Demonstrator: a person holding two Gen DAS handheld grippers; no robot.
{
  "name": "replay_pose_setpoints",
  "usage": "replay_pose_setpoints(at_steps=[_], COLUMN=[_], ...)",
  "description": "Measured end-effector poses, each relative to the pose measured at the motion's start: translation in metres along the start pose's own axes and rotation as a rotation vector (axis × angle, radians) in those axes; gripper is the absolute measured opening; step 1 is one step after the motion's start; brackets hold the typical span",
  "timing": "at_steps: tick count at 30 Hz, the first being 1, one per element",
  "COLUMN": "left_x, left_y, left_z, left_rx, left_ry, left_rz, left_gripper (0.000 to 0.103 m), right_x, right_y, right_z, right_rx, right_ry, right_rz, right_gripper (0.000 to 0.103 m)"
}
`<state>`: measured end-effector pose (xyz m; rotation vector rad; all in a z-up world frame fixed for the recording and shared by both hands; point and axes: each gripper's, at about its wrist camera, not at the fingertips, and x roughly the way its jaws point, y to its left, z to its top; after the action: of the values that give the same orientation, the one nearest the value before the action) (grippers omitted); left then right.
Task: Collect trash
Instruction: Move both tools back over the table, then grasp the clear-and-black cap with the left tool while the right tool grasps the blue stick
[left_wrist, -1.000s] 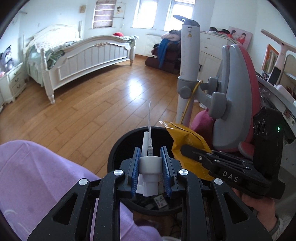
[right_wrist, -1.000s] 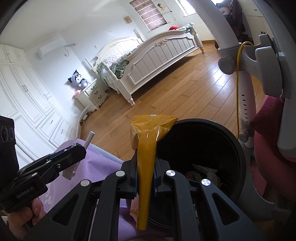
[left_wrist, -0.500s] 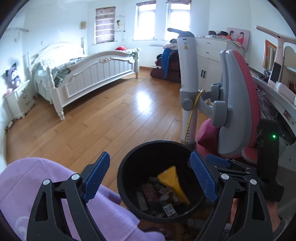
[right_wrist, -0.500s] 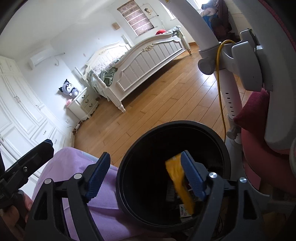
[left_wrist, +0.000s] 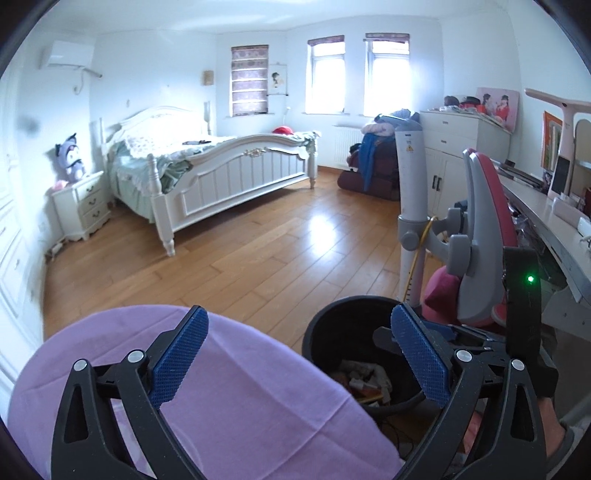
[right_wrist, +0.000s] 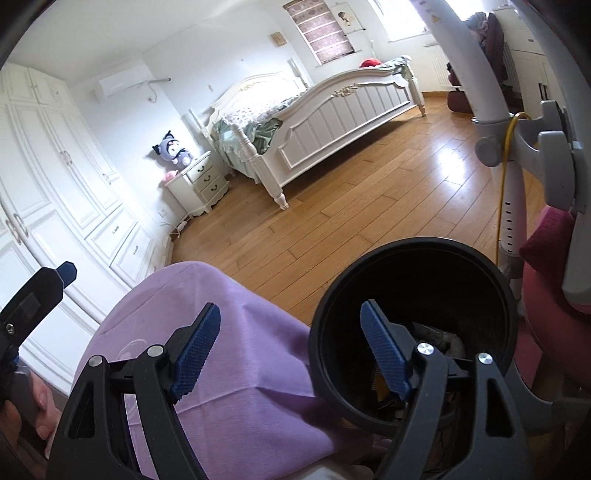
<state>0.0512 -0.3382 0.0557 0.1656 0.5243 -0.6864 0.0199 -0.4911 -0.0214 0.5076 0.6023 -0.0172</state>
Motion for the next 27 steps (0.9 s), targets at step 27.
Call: replay_pose_setpoints(at_steps=[27], left_x=[-0.091], left_y=[0.276], left_z=[-0.165], left_rx=[-0.341], left_ry=[0.38], left_rz=[0.361], left_gripper=[0.084], right_x=[0.046], right_y=[0.22], right_z=[-0.121], right_rx=[-0.66], right_ry=[0.424], right_rz=[0.297], right_gripper=[0.046])
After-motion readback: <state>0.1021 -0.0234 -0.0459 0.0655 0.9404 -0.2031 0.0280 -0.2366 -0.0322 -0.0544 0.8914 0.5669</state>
